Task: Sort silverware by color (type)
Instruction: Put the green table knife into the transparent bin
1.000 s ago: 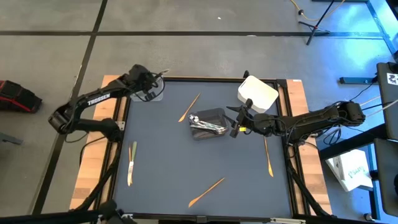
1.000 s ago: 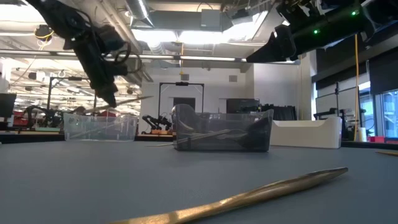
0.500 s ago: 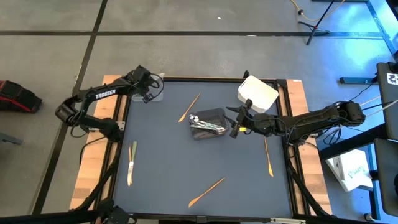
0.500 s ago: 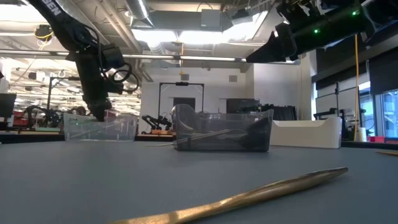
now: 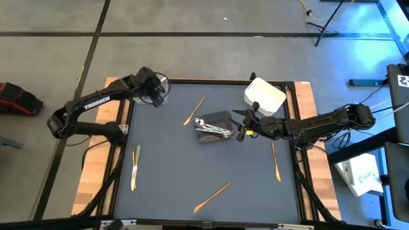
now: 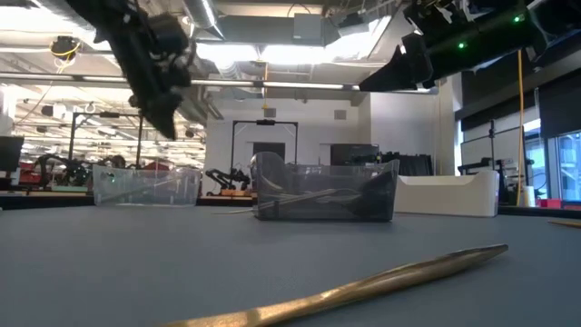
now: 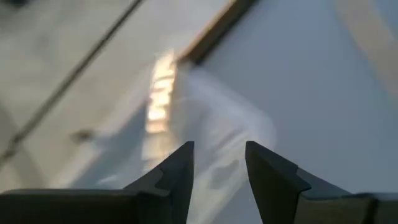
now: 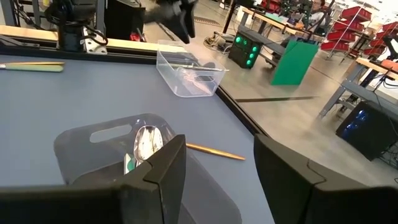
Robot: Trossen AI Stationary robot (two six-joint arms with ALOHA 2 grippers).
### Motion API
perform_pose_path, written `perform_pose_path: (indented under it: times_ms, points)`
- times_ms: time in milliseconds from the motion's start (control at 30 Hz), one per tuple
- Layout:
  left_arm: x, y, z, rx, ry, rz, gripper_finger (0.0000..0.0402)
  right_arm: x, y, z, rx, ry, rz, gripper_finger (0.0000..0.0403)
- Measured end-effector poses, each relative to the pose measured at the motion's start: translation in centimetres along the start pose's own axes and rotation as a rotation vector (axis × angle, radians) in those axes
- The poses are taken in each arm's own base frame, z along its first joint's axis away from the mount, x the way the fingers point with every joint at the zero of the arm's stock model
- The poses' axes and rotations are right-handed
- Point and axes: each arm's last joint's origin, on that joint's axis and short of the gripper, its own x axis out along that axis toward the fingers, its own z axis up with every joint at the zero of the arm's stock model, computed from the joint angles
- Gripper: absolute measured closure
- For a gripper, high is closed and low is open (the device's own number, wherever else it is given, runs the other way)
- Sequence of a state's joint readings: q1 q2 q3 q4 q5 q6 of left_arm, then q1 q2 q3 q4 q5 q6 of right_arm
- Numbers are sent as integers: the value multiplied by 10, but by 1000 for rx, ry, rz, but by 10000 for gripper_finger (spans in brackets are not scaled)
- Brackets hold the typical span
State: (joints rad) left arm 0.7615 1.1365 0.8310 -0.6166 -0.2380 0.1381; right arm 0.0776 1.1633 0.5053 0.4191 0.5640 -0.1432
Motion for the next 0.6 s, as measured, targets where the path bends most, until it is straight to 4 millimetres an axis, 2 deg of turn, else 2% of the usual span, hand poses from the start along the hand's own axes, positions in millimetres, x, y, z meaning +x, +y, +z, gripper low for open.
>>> perform_pose_path:
  times_ms: [133,333,467,600]
  points:
    - [-13,-27,1,-38,-44,-223,262,0,0,0,0,-1,0,224]
    - [-24,-72,-5,-29,40,-472,262,0,0,0,1,-2,0,224]
    - [-32,-96,-14,9,118,-537,262,0,0,0,1,-2,0,224]
    - [-39,-113,-28,-21,251,-532,262,0,0,1,2,-7,-1,224]
